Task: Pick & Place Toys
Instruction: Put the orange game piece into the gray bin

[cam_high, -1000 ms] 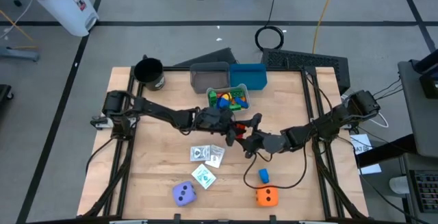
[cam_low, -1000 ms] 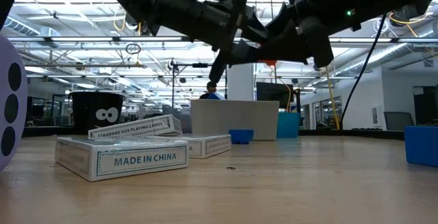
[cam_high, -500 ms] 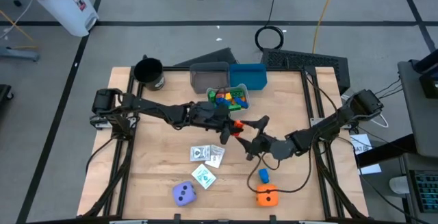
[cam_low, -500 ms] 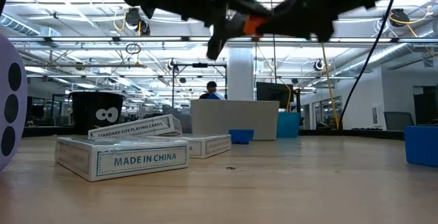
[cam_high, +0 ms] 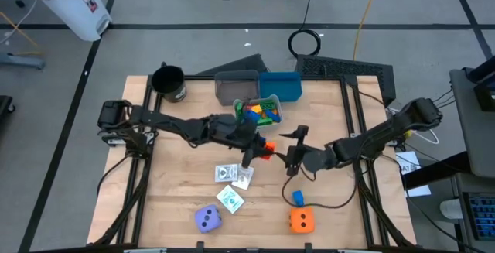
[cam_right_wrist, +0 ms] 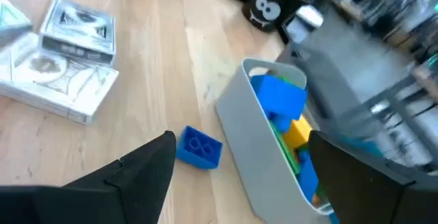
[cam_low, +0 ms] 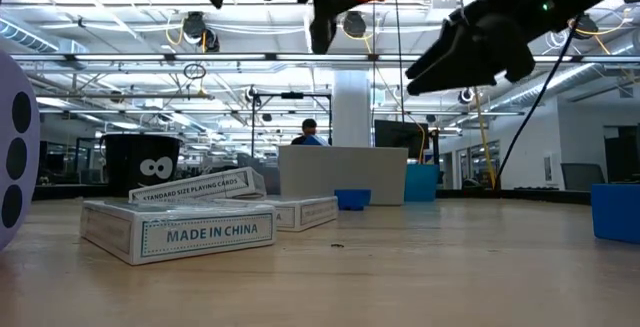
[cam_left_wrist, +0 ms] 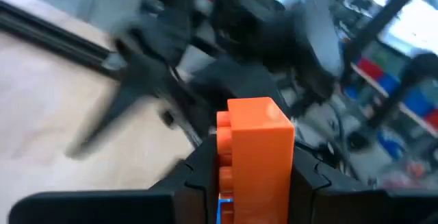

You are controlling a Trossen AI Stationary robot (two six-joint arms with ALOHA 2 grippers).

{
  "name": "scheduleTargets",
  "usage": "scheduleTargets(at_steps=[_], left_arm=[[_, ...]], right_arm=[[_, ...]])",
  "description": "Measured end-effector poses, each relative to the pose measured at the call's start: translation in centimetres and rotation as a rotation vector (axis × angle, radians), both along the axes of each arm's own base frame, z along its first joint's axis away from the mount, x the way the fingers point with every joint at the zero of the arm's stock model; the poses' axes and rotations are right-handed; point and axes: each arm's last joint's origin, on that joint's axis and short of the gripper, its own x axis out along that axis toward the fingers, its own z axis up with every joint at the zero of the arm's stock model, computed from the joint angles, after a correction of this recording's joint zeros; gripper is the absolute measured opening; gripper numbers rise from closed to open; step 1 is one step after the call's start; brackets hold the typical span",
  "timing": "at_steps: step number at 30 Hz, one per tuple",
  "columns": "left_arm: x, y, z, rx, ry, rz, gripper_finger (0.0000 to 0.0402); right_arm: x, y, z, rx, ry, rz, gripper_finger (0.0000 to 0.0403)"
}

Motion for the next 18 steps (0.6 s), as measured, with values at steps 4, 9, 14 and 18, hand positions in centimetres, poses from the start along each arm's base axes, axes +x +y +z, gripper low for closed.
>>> scheduleTargets(at_steps=[4, 9, 14, 18], left_arm=[[-0.5, -0.4, 0.6, 0.1, -0.016, 0.092, 0.0102], [-0.8, 1.9, 0.3, 0.203, 0.06, 0.387, 0.0101], [-0.1, 5.3, -1.8, 0.17, 0.135, 0.572, 0.0101], [0.6, 7.7, -4.5, 0.153, 0.202, 0.634, 0.0101]], right_arm=[[-1.0, -1.3, 0.3, 0.046, -0.014, -0.049, 0.0319], [-2.3, -2.2, 0.4, 0.098, -0.071, -0.084, 0.032], [-2.9, -2.5, 0.2, 0.108, -0.156, -0.076, 0.032], [-3.0, -2.5, 0.0, 0.101, -0.185, -0.063, 0.032]])
